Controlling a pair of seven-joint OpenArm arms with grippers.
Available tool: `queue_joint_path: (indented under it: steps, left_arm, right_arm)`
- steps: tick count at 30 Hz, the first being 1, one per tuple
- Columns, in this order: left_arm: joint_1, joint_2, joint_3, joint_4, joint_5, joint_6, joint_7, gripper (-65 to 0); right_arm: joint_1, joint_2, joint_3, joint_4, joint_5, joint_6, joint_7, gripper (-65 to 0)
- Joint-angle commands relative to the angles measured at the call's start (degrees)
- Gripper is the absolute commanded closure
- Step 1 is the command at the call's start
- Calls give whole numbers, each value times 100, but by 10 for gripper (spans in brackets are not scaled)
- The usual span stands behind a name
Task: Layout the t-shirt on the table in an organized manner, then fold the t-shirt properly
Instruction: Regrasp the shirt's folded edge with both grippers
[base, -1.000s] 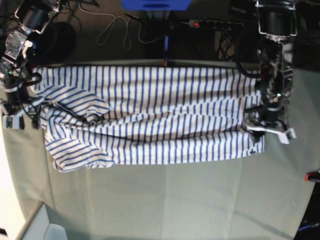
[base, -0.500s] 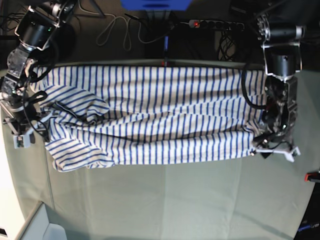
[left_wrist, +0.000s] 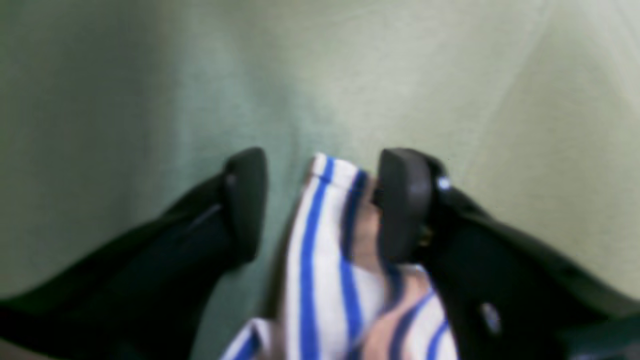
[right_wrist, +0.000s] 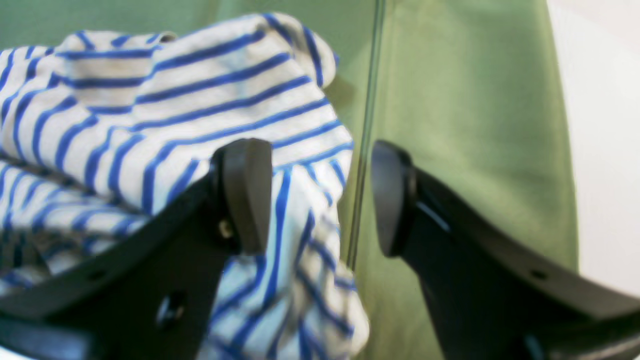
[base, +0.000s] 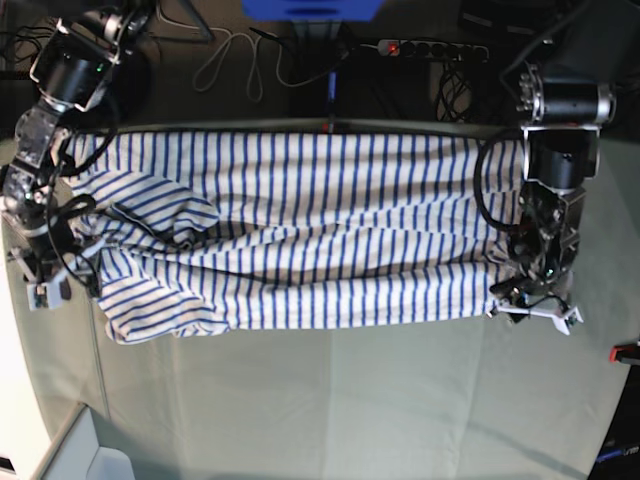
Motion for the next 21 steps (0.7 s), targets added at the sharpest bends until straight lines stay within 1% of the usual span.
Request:
queue_joint_path:
  steps: [1,3,5,6,7,10,12,17,19,21]
  left_arm:
    - [-94,-57,0,2,-20,6,55,-266]
    - [-76,-57,0,-16,-20,6,-77,-187]
    - [-76,-75,0,-33,-20,6,-156,-94]
    - [-76,-83,0,-33,-20,6,-147,-40]
    - [-76,-83,0,-33,-20,6,-138,-2]
    - [-76,-83,0,-33,-20,6,-130,-10]
    - [-76,-83,0,-33,-20,6,-130,0]
    - [-76,-83,0,-33,-12,6,-130,-1]
    - [-76,-83,0,-33,-12,6,-130,-1]
    - [-76,-83,0,-33,-12,6,-130,-1]
  right_arm:
    - [243,120,4,-36,87,84,161,-325]
    - [577,261,-5,-432,87,84,144,-326]
    - [999,410,-5,-1196,87,84,-6,-326]
    - [1298,551,-5,-1671,87,84,-85,-326]
    - [1544,647,-5,-2102,87,84,-85,-327]
    - [2115,938,-22,-3254,87,84,12,-327]
    - [2318,1061,-260,-3737,87,84,170,-327]
    - [2309,1061,-1262,-4018,87,84,706,-381]
    - [2309,1043,-1490,-4159,87,84,803,-396]
    - [2318,1034,-1587,-4300,87,84,812,-397]
